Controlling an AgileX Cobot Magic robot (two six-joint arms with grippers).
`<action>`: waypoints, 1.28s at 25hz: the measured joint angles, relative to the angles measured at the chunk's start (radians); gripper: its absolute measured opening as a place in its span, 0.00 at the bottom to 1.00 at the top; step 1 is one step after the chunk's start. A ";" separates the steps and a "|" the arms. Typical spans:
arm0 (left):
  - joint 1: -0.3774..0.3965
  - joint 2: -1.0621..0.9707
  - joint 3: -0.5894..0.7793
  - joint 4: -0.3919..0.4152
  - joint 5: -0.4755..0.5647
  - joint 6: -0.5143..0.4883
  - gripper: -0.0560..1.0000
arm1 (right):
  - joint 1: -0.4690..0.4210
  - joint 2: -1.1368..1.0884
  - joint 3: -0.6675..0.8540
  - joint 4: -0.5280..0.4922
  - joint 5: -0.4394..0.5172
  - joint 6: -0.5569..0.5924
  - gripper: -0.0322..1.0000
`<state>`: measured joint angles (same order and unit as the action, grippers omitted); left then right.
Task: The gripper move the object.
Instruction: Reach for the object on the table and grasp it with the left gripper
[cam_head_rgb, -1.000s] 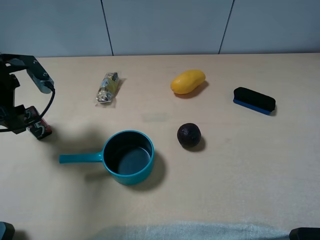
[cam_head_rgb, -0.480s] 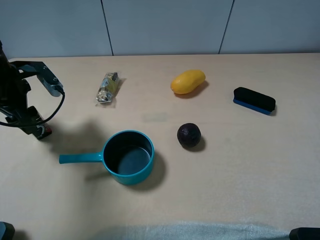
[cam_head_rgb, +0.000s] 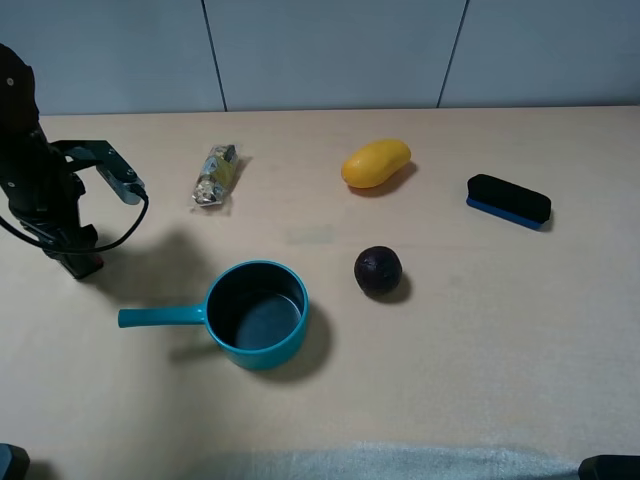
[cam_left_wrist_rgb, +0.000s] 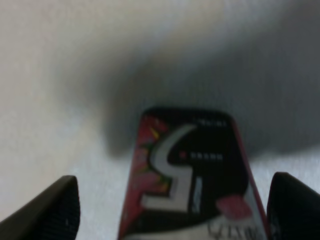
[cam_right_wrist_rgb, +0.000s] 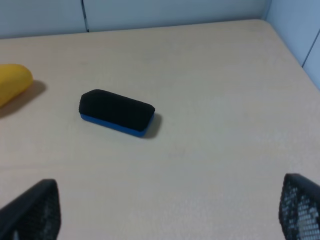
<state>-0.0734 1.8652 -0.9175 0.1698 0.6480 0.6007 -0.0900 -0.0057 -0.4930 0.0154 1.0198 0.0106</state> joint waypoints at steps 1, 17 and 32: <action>0.000 0.008 -0.001 -0.003 -0.005 0.000 0.77 | 0.000 0.000 0.000 0.000 0.000 0.000 0.67; -0.019 0.054 -0.002 -0.008 0.015 -0.002 0.76 | 0.000 0.000 0.000 0.000 0.000 0.000 0.67; -0.019 0.054 -0.002 -0.006 0.028 -0.003 0.51 | 0.000 0.000 0.000 0.000 0.000 0.000 0.67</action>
<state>-0.0927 1.9192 -0.9195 0.1639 0.6765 0.5975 -0.0900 -0.0057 -0.4930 0.0154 1.0198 0.0106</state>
